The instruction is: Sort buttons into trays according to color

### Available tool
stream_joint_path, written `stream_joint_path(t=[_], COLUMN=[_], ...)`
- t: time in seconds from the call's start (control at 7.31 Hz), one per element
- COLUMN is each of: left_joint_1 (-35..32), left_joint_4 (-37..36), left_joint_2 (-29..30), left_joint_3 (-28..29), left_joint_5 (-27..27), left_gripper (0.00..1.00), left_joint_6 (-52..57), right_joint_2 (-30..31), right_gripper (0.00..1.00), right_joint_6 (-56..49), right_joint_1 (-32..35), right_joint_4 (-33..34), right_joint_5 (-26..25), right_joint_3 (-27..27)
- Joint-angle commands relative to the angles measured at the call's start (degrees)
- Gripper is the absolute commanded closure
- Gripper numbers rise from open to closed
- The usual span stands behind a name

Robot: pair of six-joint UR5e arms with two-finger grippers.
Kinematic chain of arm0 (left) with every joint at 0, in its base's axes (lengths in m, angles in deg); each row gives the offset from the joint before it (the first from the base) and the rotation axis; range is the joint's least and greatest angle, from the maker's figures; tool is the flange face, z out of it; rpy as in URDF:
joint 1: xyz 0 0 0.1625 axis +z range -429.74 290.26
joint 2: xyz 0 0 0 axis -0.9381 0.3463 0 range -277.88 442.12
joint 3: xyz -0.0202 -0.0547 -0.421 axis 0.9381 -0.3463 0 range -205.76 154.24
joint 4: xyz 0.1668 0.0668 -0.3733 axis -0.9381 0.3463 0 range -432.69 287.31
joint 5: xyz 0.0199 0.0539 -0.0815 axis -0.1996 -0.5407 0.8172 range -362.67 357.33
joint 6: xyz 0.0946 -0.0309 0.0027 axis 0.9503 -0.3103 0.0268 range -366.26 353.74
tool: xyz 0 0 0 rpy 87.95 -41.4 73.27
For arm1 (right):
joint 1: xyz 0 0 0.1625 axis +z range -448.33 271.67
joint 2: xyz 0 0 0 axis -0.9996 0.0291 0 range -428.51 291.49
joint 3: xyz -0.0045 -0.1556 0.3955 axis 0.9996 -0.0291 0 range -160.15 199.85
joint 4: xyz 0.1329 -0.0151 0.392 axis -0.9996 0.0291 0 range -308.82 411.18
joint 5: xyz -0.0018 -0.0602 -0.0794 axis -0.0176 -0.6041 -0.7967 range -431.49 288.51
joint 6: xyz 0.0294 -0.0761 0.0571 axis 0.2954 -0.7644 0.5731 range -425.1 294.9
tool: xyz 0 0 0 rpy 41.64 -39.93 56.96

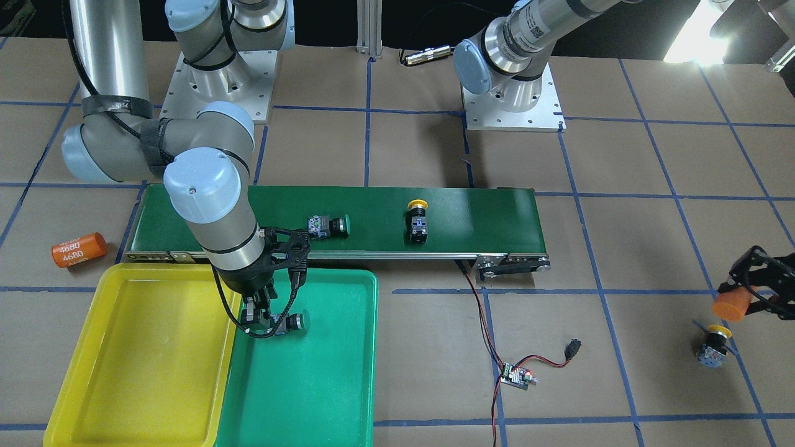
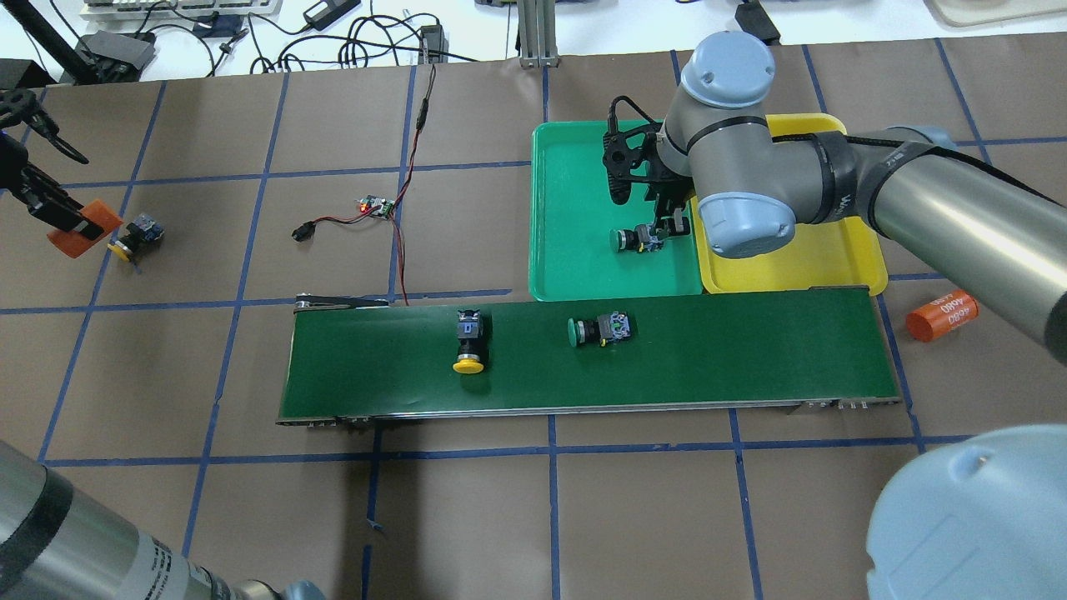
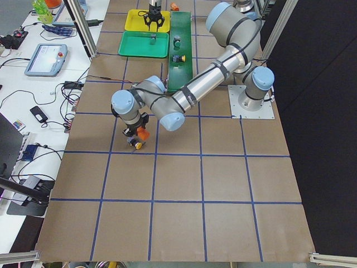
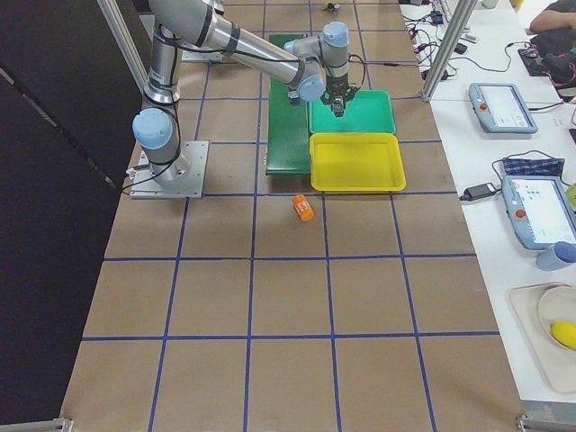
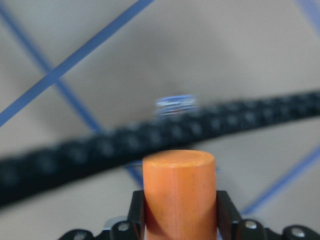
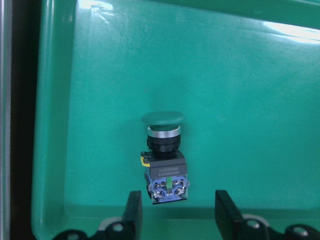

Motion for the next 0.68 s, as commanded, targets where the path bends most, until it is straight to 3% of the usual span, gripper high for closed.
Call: stream_joint_path(t=[0.0,0.14,0.55], left_joint_1=[-6.82,-11.91,-24.39], left_joint_4=[3.63,3.20,-0.82], left_joint_2=[-10.25,-14.03,-23.89], left_joint_3=[-8.82,-12.61,-22.02], left_joint_5=[-0.27,-0.36,-0.71], left_gripper=[0.93,0.93,0.95], left_joint_6=[0.57,0.13,0.92], right_joint_2=[0.95,4.44,14.64], right_gripper=[0.00,0.00,0.00], right_joint_6=[-0.87,-0.96,-4.91], right_joint_1=[-0.63,-0.64,-4.31], right_joint_4=[-0.79,-1.31,-0.61], right_joint_5=[-0.17,-2.52,-3.07], right_joint_3=[0.91,3.27,17.49])
